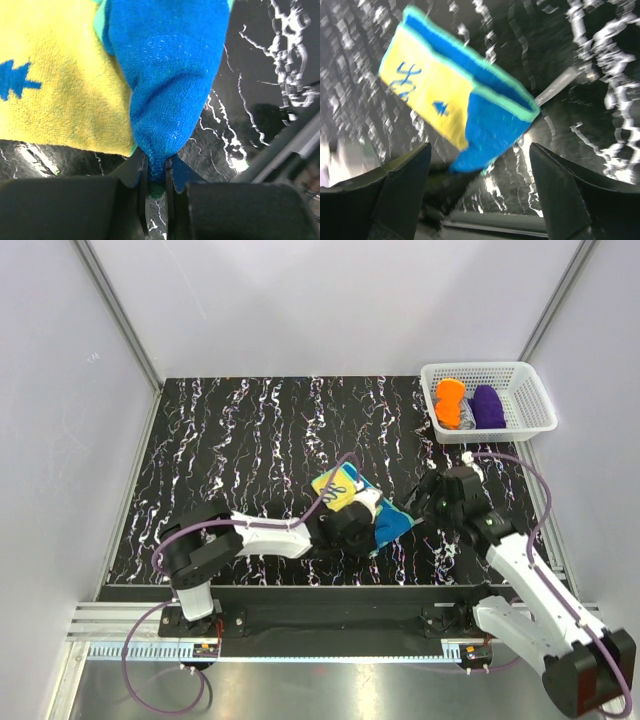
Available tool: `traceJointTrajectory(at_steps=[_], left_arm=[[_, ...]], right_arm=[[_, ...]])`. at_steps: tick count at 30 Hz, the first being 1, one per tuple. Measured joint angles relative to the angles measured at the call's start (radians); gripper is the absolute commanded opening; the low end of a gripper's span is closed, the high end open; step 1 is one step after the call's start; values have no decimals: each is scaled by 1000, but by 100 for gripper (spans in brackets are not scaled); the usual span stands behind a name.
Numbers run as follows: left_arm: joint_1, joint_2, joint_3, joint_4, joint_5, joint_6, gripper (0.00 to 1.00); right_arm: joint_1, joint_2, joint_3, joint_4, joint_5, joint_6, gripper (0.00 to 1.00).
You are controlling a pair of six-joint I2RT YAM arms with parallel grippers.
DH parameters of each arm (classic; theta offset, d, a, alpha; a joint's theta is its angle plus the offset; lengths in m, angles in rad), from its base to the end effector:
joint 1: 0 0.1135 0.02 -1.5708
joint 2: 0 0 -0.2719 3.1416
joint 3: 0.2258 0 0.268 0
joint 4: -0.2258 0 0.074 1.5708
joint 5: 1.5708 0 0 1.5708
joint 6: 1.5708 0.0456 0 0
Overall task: Roll the towels
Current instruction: Roll the towel
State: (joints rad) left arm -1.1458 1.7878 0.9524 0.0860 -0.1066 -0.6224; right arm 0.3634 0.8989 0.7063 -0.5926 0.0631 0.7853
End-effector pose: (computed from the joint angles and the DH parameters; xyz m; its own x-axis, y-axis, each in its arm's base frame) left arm 0.1634 -0.3493 0.1443 -0.7376 0.2239 -0.6371 0.5462 0.7525 -0.3679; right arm 0.1909 0.0695 0.2507 -0.6886 0.4931 -0.5317 0.2458 0.8486 0.4685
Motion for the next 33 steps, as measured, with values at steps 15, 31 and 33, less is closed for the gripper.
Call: traceJointTrajectory(at_steps=[15, 31, 33], left_arm=[[242, -46, -95, 137, 418, -235, 0], [335, 70, -91, 269, 708, -415, 0], [337, 72, -91, 276, 719, -425, 0]], right_arm=[[0, -126, -279, 260, -316, 24, 76], [0, 138, -325, 540, -319, 42, 74], [0, 163, -325, 568, -317, 42, 72]])
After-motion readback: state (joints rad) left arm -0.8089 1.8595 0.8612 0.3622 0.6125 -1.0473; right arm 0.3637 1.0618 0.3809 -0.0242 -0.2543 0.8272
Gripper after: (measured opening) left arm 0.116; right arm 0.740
